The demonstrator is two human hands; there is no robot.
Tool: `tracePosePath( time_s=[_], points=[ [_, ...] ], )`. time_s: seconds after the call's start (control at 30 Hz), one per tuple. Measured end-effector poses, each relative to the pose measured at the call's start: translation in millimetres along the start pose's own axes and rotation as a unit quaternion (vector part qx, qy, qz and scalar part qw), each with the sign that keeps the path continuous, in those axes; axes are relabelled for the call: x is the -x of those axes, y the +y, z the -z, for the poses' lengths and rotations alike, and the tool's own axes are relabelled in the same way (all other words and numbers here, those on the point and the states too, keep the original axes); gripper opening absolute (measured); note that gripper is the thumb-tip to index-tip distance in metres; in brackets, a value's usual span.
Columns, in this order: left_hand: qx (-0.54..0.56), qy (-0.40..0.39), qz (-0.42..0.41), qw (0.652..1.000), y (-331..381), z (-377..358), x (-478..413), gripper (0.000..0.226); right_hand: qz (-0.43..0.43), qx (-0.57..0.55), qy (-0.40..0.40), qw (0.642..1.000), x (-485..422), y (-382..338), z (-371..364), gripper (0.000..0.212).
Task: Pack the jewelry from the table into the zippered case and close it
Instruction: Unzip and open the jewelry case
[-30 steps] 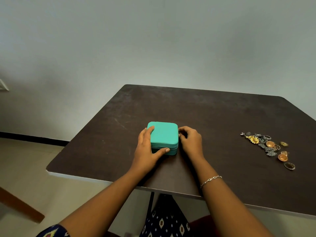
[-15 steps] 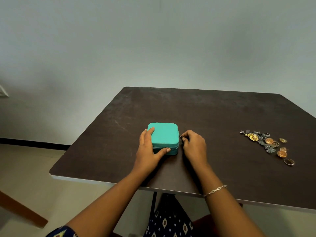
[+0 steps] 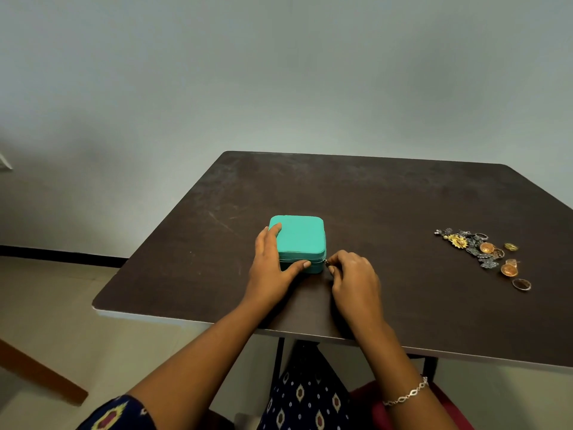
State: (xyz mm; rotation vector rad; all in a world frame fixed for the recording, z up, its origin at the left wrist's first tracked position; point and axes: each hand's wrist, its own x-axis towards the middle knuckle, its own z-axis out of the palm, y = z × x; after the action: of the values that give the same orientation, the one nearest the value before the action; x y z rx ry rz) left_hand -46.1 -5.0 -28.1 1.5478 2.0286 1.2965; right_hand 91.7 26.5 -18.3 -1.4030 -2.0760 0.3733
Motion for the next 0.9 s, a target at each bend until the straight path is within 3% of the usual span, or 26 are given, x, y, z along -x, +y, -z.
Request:
tracePosePath(
  time_s=[0.3,0.4,0.47,0.53,0.6,0.67,0.73,0.8,0.9],
  points=[
    [0.01,-0.016,-0.008,1.0,-3.4,-1.0,-1.4,0.08,0.047,0.018,-0.034,0.998,13.2,-15.7,-4.3,0.018],
    [0.012,-0.024,0.002,1.0,-4.3,-0.2,2.1,0.091,0.041,-0.08,-0.019,0.996,10.0,-12.0,4.1,0.019],
    [0.0,0.044,-0.006,0.999,-1.0,0.3,7.1,0.082,0.001,-0.179,0.003,0.984,0.1,-5.9,15.0,0.017],
    [-0.048,0.175,-0.059,0.982,7.1,0.3,14.7,0.048,-0.043,-0.248,0.016,0.968,-18.3,3.1,19.6,0.014],
    [-0.093,0.247,-0.116,0.957,15.3,-2.7,22.1,0.031,-0.08,-0.308,0.01,0.948,-39.3,8.3,17.7,0.008],
    [-0.09,0.219,-0.121,0.964,21.8,-5.5,29.5,0.032,-0.094,-0.348,-0.018,0.933,-56.5,7.1,11.3,0.011],
    [-0.096,0.176,-0.087,0.976,24.2,-7.4,34.8,0.036,-0.101,-0.376,-0.054,0.919,-67.8,0.9,1.5,0.028],
    [-0.138,0.14,-0.055,0.979,26.8,-7.8,36.7,0.037,-0.101,-0.39,-0.085,0.911,-72.4,-5.8,-8.4,0.043],
    [-0.225,0.089,-0.034,0.97,31.1,-7.0,31.6,0.045,-0.095,-0.369,-0.1,0.919,-70.2,-8.8,-23.7,0.048]
  ],
)
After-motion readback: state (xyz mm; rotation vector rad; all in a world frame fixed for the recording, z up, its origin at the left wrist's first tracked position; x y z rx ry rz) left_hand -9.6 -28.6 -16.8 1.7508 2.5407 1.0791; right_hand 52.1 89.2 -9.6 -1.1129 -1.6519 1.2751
